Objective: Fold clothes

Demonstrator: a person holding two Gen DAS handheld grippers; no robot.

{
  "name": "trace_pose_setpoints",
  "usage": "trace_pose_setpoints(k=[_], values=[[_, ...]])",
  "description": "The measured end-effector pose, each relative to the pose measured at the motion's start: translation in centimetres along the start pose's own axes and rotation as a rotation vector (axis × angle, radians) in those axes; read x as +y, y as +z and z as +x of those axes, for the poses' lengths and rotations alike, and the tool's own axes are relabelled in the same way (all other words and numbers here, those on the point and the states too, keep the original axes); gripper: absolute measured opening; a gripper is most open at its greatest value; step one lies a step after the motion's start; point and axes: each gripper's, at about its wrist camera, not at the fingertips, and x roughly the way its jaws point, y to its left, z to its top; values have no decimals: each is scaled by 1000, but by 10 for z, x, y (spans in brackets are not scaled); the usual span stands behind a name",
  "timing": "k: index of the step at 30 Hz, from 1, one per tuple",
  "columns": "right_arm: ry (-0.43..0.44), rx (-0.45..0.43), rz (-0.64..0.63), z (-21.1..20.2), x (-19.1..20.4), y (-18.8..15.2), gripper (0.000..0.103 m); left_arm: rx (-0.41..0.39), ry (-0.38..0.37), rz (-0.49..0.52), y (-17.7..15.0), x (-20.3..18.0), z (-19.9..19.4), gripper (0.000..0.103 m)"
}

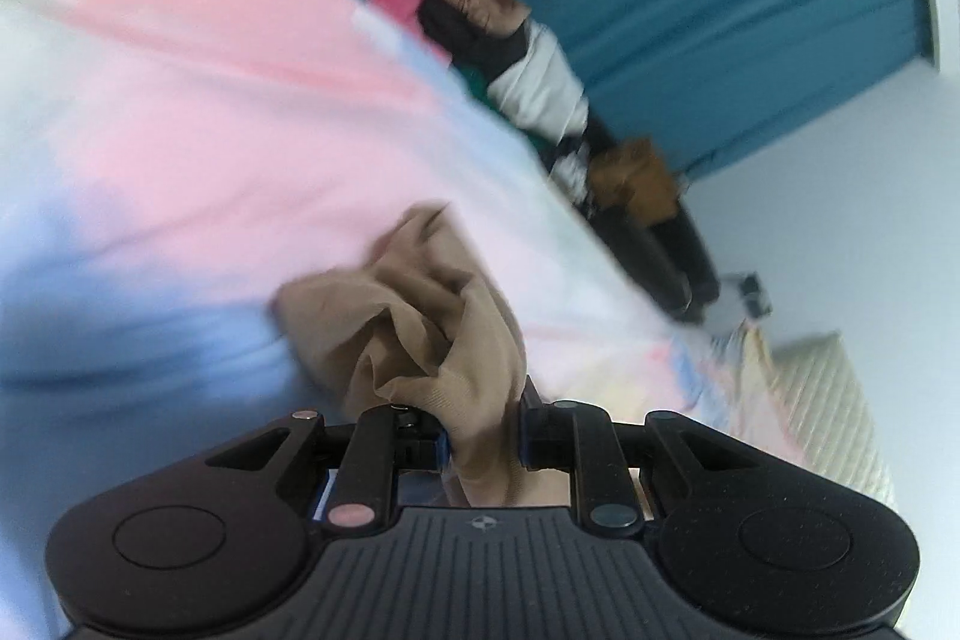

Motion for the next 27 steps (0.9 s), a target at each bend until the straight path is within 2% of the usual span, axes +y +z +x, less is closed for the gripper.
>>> trace_pose_setpoints(k=[3,6,8,10,11,13,17,21,23,24,25,27], values=[[-34,25,2,-5,-19,-25,27,31,24,25,-14,22,-2,25],[-75,64,31,-6,-34,-39,31,46,87,90,-25,30,2,38],[-90,77,54,-9,-37,-42,35,47,110,137,-26,26,2,43],[-121,107,40,-12,-33,-39,40,50,135,194,-26,17,-1,61],[-142,125,26,-14,-30,-36,41,48,150,224,-26,8,-7,66],[-177,143,5,-24,-22,-30,45,35,172,288,-26,-11,-25,82],[-182,132,-56,-67,-8,-20,45,-17,204,416,-31,-57,-70,101],[-131,79,-148,-118,14,-8,46,-85,195,534,-39,-107,-123,103],[-95,38,-202,-148,28,-5,67,-130,191,592,-48,-129,-152,103],[-75,19,-233,-163,35,-6,80,-150,187,619,-54,-140,-166,103],[-55,0,-264,-179,43,-7,85,-170,182,645,-60,-150,-181,103],[-18,-28,-333,-209,56,-10,85,-207,174,701,-75,-166,-209,103]])
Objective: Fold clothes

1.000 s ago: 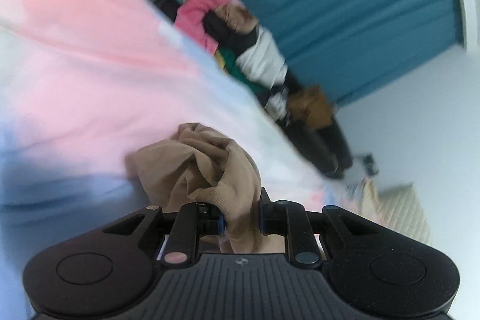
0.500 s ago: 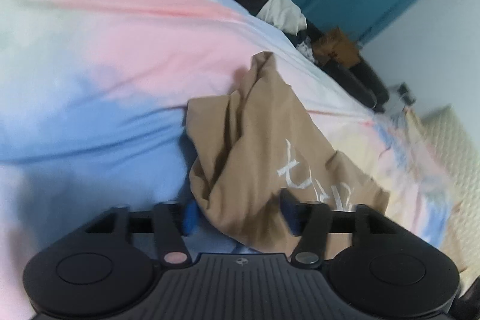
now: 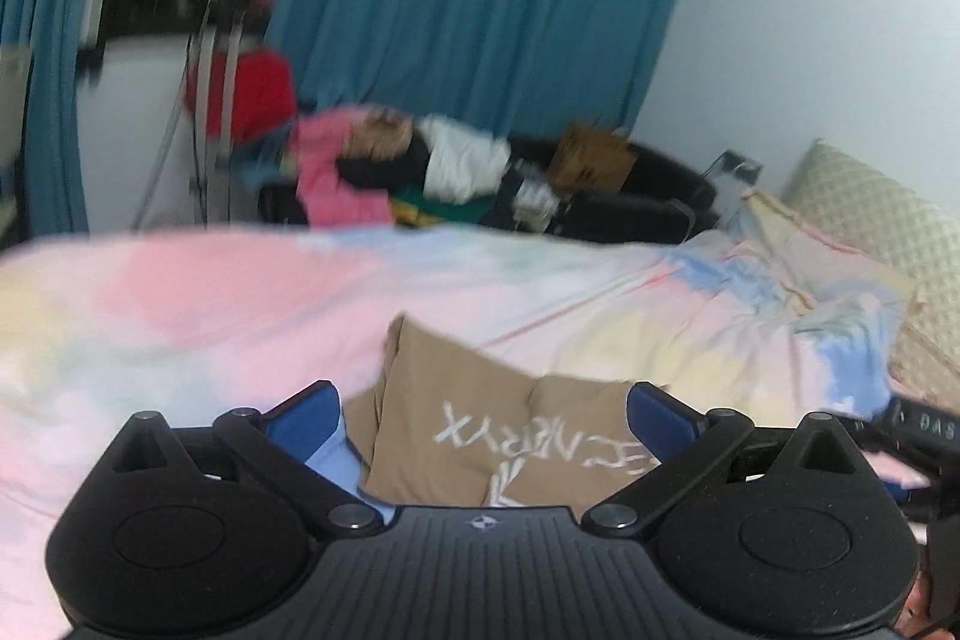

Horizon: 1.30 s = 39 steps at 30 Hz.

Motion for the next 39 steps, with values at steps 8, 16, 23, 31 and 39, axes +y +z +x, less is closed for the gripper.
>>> trace_pose_setpoints(k=[8,16,23,31,39], values=[[120,-84,-202,-98,34,-23,85,-124,12,158,-23,-48,-122,103],[132,-199,-334,-134,30,-81,85,-191,65,163,-81,-44,-171,103],[110,-231,-403,-122,31,-123,85,-199,91,139,-117,-24,-168,103],[77,-256,-432,-98,36,-155,85,-194,109,146,-136,-7,-151,103],[49,-258,-461,-94,41,-163,85,-168,111,140,-147,1,-143,103]])
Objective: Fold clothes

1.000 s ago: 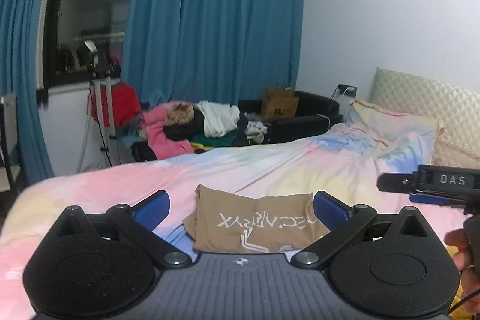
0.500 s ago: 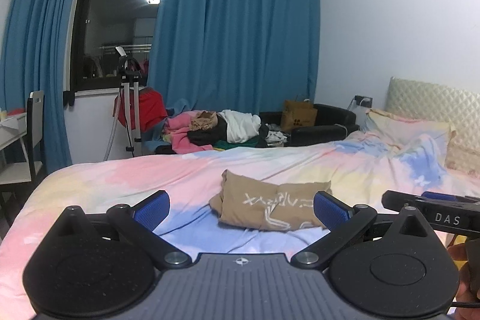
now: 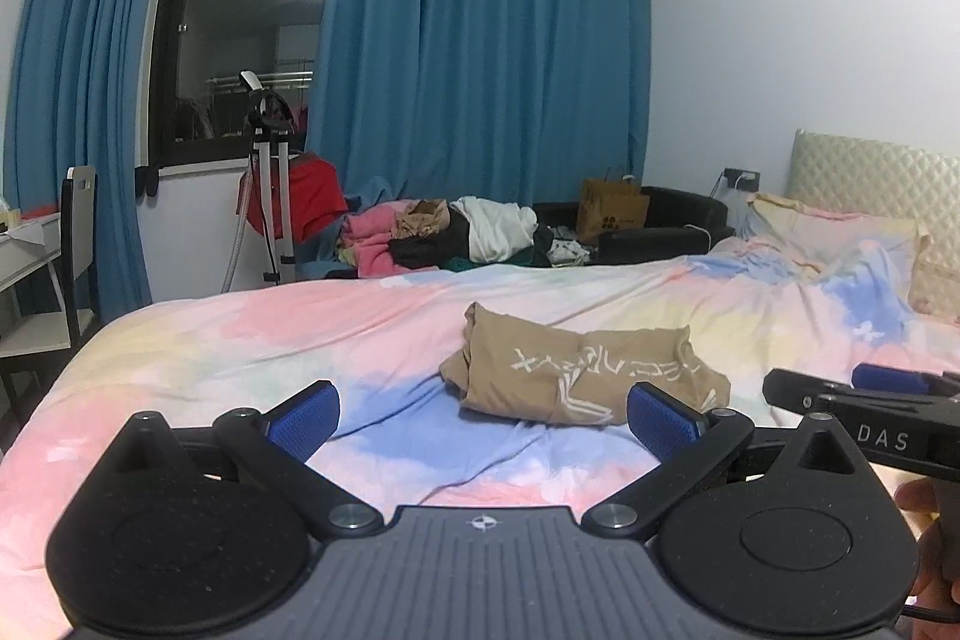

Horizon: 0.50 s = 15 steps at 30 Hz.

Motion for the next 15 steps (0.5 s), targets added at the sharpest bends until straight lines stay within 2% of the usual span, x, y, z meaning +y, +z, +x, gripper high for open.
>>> trace_pose_setpoints(k=[15], values=[[-2,13,32,-1,-4,-2,85,4,7,25,-6,-9,-1,103]])
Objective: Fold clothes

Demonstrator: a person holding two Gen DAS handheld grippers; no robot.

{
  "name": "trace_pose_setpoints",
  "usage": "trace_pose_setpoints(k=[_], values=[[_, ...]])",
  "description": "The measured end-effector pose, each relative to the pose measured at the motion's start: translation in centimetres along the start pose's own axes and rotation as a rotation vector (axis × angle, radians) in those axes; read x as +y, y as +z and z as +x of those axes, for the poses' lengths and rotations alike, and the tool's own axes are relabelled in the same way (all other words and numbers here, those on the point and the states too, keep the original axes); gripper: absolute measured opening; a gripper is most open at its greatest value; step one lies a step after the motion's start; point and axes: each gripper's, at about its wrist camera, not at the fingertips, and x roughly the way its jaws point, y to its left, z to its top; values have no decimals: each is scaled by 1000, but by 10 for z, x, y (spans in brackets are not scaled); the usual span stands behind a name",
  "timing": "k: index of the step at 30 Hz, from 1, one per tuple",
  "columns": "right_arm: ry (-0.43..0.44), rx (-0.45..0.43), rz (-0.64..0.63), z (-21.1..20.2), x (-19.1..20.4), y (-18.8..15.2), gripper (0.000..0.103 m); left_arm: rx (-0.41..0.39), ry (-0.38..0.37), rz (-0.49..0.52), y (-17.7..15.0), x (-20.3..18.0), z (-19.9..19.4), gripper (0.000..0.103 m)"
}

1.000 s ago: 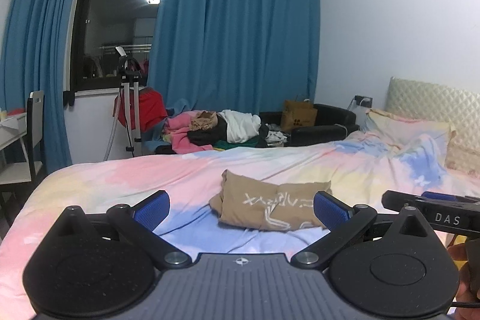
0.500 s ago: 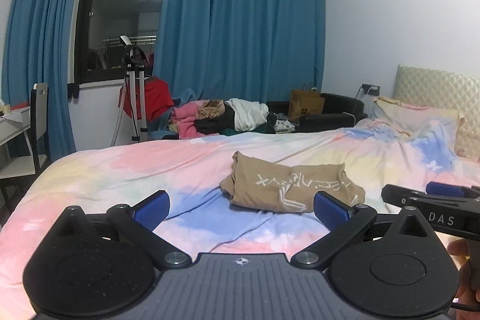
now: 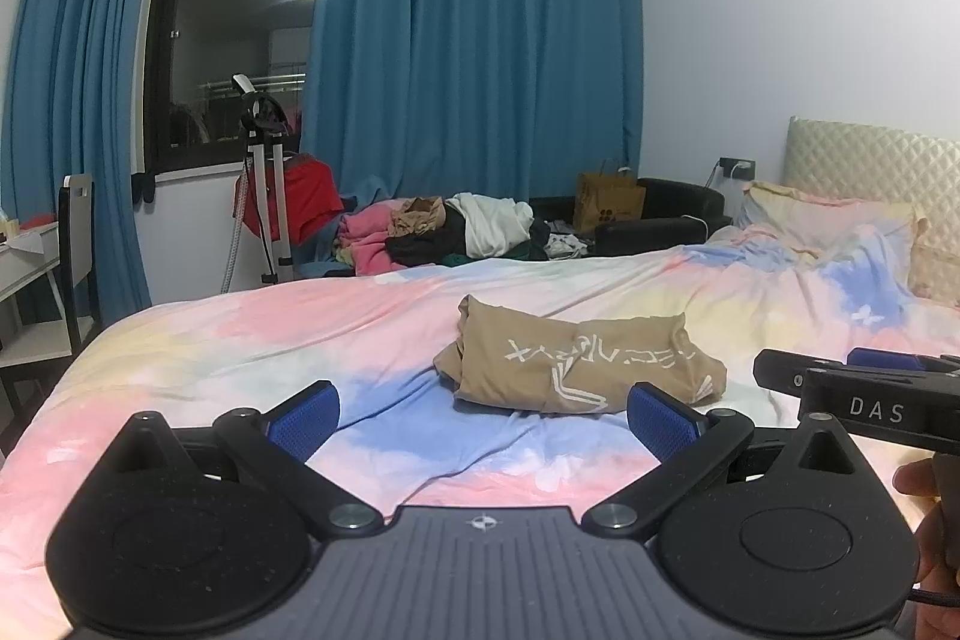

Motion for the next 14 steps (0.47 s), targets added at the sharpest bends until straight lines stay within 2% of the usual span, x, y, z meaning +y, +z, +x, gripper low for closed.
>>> trace_pose_setpoints(k=[14], values=[[-2,2,-9,0,1,-1,85,9,11,-12,-1,4,2,103]])
